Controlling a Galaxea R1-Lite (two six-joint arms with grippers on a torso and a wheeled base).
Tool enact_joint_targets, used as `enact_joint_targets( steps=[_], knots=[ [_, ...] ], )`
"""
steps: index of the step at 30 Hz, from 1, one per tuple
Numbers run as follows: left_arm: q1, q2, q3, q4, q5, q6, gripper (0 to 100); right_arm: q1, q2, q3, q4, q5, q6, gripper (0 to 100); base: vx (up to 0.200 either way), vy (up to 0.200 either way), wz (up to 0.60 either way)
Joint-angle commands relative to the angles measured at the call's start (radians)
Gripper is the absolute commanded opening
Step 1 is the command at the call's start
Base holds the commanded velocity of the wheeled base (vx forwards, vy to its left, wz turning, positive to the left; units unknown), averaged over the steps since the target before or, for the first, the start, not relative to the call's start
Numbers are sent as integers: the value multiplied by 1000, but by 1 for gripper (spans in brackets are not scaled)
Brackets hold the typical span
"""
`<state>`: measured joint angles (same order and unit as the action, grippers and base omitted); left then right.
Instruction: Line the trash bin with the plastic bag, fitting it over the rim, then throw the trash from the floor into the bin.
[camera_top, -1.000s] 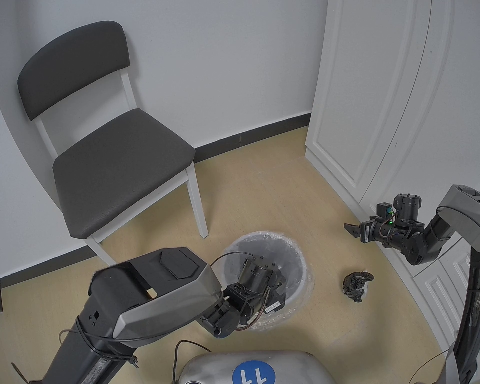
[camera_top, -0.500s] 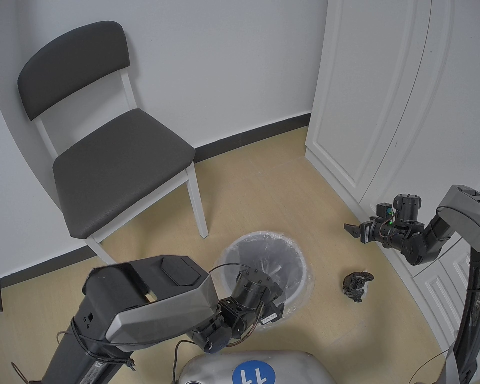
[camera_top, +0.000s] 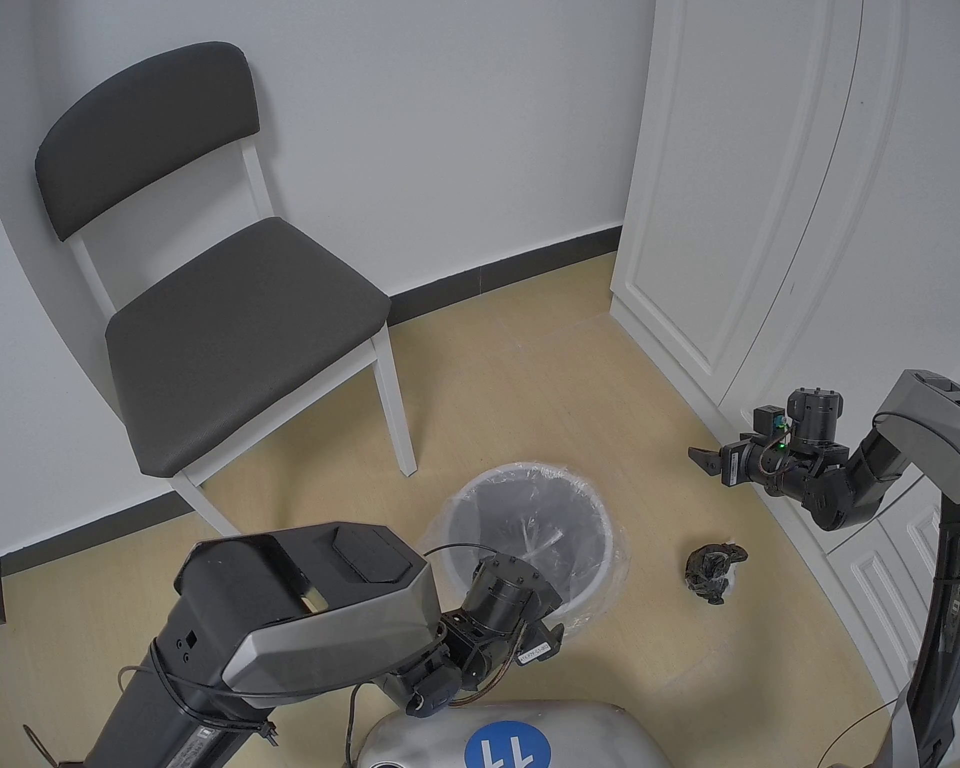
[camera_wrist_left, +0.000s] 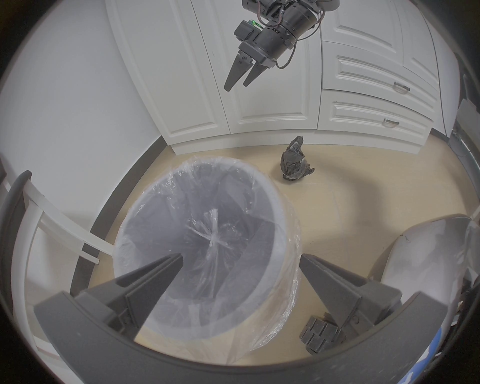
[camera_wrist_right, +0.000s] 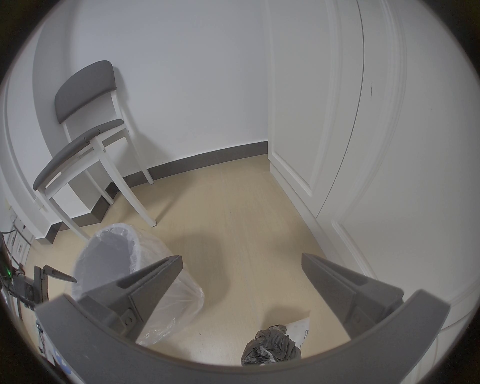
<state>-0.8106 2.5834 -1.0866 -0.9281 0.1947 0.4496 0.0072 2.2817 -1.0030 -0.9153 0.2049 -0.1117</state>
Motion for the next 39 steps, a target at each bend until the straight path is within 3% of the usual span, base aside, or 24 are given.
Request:
enact_joint_targets(
  steps=[1,11,15,23,27,30,33,39],
  knots=[
    [1,9,5,-5,0,0,100,0,-1,1,0,1,0,100,0,0,0],
    [-13,-81,97,-26,-11,-49,100,5,-4,6,-10,2,0,100,0,0,0],
    [-15,-157,165,-61,-11,-71,100,16,-14,76,-105,4,-8,100,0,0,0],
    [-2,-292,260,-75,-8,-152,100,65,-131,284,-94,-12,0,100,0,0,0],
    [15,-336,321,-138,-4,-177,100,80,-176,400,-105,-71,4,100,0,0,0],
    [48,-391,407,-210,-4,-181,100,108,-228,504,-119,-157,44,100,0,0,0],
    [79,-434,468,-245,-6,-183,100,132,-275,577,-149,-186,92,100,0,0,0],
    [182,-575,636,-319,-4,-275,100,166,-390,788,-366,-226,162,100,0,0,0]
  ],
)
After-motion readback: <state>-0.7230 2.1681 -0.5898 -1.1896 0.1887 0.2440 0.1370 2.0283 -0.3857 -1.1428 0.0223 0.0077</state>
